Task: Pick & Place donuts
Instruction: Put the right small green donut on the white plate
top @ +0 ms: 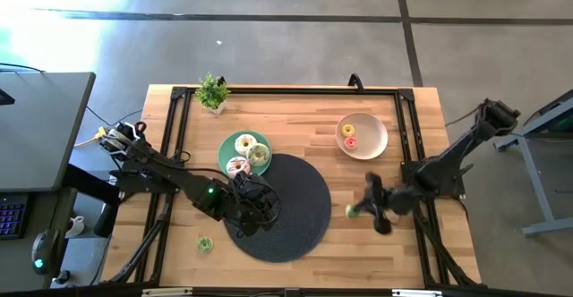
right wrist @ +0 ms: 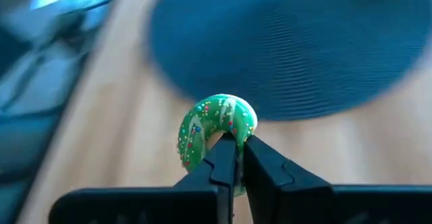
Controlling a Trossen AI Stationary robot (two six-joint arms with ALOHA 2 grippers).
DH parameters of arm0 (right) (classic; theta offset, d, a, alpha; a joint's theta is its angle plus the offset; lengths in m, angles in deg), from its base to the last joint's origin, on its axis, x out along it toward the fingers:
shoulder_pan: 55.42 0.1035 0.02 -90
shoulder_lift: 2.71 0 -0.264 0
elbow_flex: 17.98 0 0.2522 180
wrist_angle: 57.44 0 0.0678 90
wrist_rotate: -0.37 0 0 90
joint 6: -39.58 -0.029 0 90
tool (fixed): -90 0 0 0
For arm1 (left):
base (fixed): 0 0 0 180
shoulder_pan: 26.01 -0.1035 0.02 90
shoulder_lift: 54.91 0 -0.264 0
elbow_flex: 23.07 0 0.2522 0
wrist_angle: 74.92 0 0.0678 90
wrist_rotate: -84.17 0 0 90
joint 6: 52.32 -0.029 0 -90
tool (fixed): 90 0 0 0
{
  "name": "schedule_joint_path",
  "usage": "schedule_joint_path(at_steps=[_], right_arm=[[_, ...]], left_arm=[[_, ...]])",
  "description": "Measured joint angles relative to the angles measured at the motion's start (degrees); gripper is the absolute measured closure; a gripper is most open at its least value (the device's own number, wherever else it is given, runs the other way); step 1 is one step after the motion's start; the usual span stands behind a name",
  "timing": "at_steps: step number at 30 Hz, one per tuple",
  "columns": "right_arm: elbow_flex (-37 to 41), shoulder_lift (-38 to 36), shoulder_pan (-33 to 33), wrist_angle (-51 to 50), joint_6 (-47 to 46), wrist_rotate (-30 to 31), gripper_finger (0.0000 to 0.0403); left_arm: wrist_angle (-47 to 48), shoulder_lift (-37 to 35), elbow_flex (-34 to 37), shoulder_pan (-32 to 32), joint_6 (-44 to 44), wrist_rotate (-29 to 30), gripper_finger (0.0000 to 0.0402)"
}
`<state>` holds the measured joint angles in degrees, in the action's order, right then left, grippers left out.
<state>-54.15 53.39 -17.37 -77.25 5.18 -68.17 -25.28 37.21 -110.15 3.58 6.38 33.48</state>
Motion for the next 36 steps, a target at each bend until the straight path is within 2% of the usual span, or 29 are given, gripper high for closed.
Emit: schedule_joint_path(at_steps=[3,9,13,15,18,25,30,36], right_arm=[[0.0,-2.1,-6.7,-4.6,3.0,1.5,0.0389],[0.0,-4.1,-20.0,-10.8,6.7,15.7,0.0390],[0.0,-3.9,-28.7,-12.0,6.5,21.9,0.0384],[0.0,-3.9,-32.7,-13.0,2.6,21.7,0.0388],[0.0,-3.9,-37.5,-15.6,-4.0,17.5,0.0396],[3.7,-3.9,-44.2,-18.8,-12.7,13.1,0.0386],[8.1,-3.9,-46.9,-13.7,-10.3,10.7,0.0383],[8.4,-3.9,-47.5,-9.3,-2.9,7.5,0.0358]], left_arm=[[0.0,0.0,0.0,0.0,-0.1,0.0,0.0243],[0.2,0.0,0.0,0.0,-0.6,0.0,0.0243],[0.2,0.0,0.0,0.0,-2.8,-0.2,0.0243],[0.2,0.0,0.0,0.0,-2.9,-0.3,0.0243],[0.2,0.0,0.0,0.0,-3.0,-1.1,0.0243],[0.2,0.0,0.0,0.0,-3.0,-1.5,0.0243],[0.2,0.0,0.0,0.0,-3.0,-1.5,0.0243],[0.2,0.0,0.0,0.0,-2.9,-1.5,0.0243]])
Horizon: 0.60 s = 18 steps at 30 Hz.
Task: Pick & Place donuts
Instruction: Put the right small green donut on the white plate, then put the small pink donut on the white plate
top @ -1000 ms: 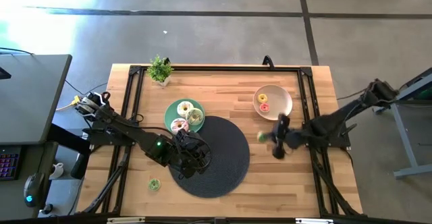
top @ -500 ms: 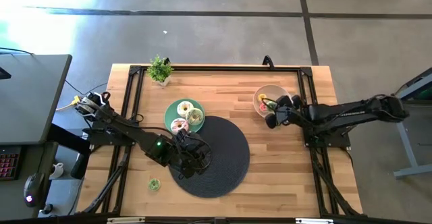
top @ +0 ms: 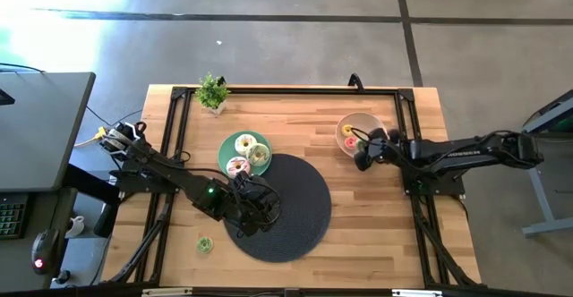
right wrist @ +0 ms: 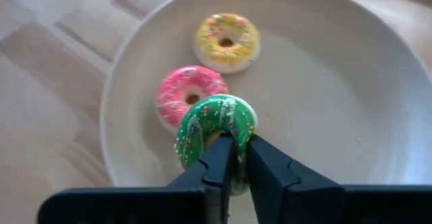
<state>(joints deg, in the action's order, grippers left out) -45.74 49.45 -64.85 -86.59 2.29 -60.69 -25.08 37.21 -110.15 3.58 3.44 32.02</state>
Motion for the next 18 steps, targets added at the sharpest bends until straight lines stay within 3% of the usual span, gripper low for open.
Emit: schedule_joint_path(at_steps=[10,18], right_arm=[[-4.5,0.0,0.0,0.2,3.3,-0.6,0.0296],[-4.9,0.0,0.0,0.4,7.2,-0.9,0.0284]], left_arm=[[0.0,0.0,0.0,0.0,0.1,-0.1,0.0243],[0.0,0.0,0.0,0.0,0.1,-6.0,0.0243]])
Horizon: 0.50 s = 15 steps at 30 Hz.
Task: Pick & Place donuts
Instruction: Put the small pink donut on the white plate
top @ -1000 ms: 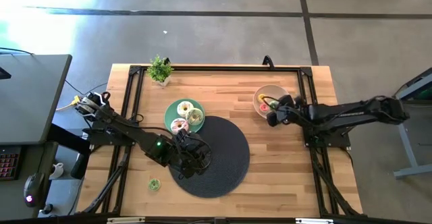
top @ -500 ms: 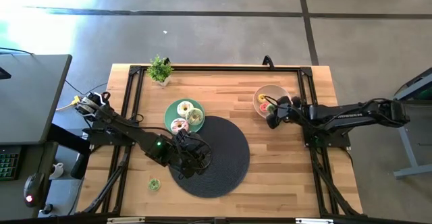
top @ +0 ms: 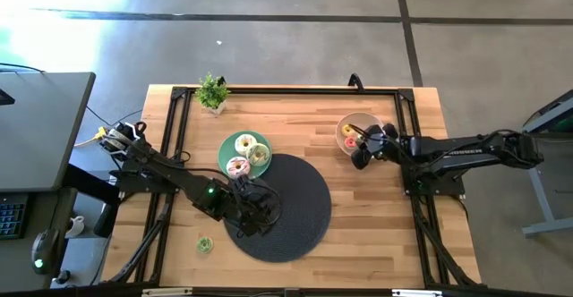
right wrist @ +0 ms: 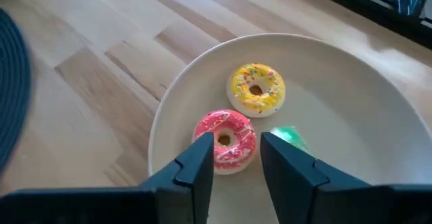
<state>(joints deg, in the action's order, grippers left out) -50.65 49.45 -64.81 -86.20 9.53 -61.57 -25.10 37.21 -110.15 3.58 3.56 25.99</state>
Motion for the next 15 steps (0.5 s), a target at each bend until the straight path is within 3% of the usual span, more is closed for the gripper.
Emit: schedule_joint_path(at_steps=[3,7,10,15], right_arm=[[0.0,0.0,0.0,5.6,3.2,-3.6,0.0284],[0.0,0.0,1.5,20.7,6.7,-15.8,0.0284],[0.0,0.7,4.6,32.4,10.0,-23.3,0.0284],[0.0,3.6,10.5,40.9,13.6,-24.9,0.0284]], left_arm=[[0.4,0.0,0.0,0.0,-0.4,-3.1,0.0243],[3.5,0.0,0.0,0.0,-3.0,-7.0,0.0243],[11.1,0.0,0.0,0.0,-2.2,-9.9,0.0243],[27.8,0.0,0.0,0.0,12.8,-10.9,0.0243]])
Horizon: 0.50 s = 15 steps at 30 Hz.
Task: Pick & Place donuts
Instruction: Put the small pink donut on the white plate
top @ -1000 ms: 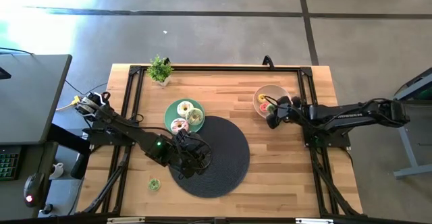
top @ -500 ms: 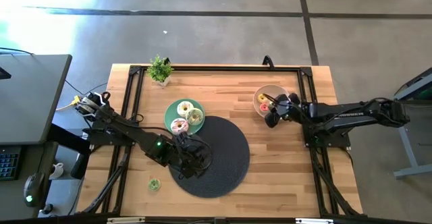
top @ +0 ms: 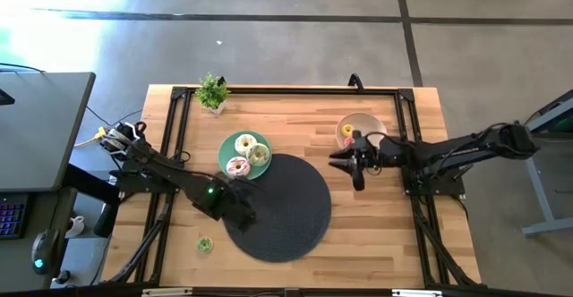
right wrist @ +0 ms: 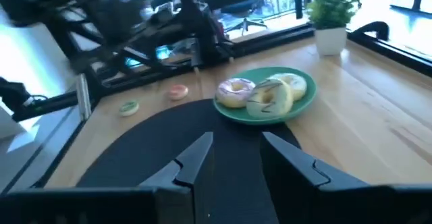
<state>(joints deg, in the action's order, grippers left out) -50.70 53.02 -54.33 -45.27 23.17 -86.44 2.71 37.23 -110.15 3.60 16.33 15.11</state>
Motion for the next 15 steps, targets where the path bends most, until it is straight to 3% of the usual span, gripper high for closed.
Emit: schedule_joint_path(at_steps=[6,10,15], right_arm=[[0.0,4.1,3.2,-0.8,0.0,4.4,0.0284],[0.0,5.7,3.3,-1.0,0.0,6.3,0.0284],[0.0,6.3,3.8,-1.6,0.0,5.4,0.0284]], left_arm=[[9.4,0.0,0.0,0.0,26.9,-7.1,0.0243],[9.1,0.0,1.5,0.4,28.7,-9.1,0.0243],[2.1,0.0,8.9,0.4,34.3,-13.6,0.0243]])
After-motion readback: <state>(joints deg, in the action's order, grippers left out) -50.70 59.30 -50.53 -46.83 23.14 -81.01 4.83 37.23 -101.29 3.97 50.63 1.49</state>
